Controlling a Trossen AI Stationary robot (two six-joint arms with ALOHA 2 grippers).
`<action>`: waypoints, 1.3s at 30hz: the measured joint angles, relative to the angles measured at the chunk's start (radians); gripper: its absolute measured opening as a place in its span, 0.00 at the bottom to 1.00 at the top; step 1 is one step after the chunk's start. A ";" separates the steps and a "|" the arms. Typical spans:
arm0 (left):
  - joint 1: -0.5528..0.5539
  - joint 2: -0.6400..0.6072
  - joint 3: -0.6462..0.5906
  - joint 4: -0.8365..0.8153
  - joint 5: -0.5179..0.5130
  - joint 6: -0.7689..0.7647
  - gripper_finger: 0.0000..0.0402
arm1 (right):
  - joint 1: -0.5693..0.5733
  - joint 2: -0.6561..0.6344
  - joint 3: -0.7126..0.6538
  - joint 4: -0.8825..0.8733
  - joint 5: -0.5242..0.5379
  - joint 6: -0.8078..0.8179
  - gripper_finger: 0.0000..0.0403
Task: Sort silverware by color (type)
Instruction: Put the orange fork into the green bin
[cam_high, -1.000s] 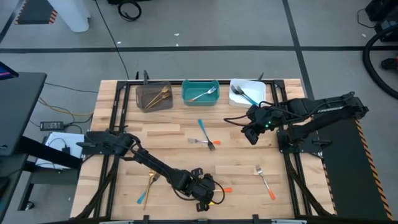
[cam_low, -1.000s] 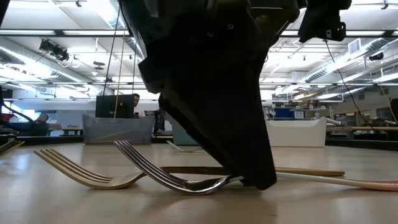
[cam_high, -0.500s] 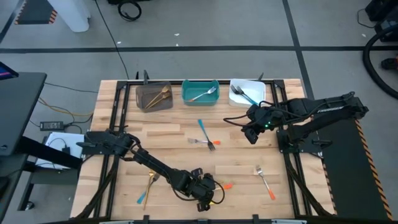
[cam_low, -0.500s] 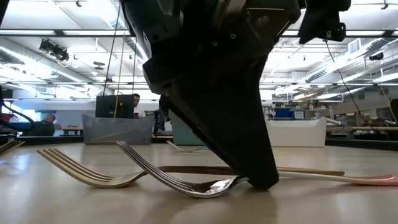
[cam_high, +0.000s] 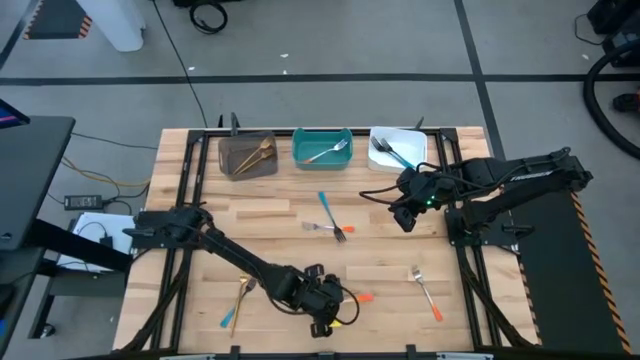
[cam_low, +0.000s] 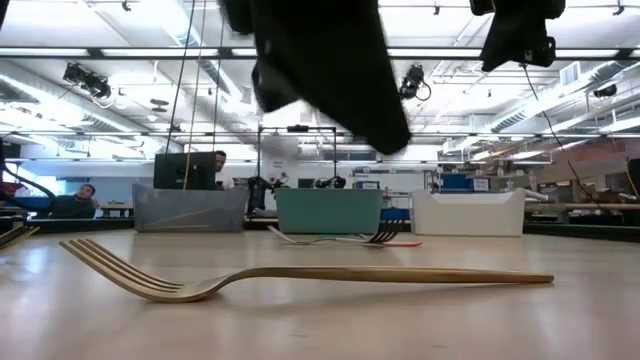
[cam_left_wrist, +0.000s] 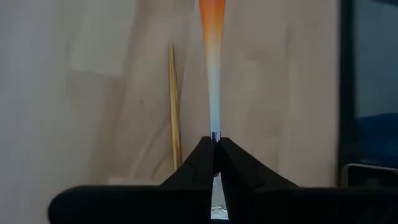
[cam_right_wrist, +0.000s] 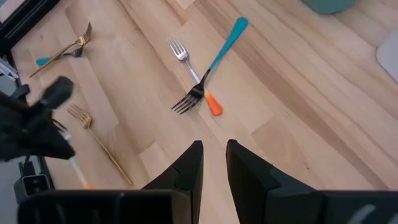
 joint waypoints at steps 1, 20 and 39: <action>0.007 -0.013 0.001 -0.008 0.000 0.009 0.05 | 0.000 0.000 0.000 -0.003 0.004 0.000 0.19; 0.350 -0.144 0.002 -0.138 -0.047 0.398 0.05 | -0.165 -0.003 0.000 -0.035 0.240 -0.120 0.19; 0.757 -0.196 0.002 -0.119 -0.023 0.563 0.05 | -0.562 -0.007 0.001 0.373 0.232 -0.603 0.19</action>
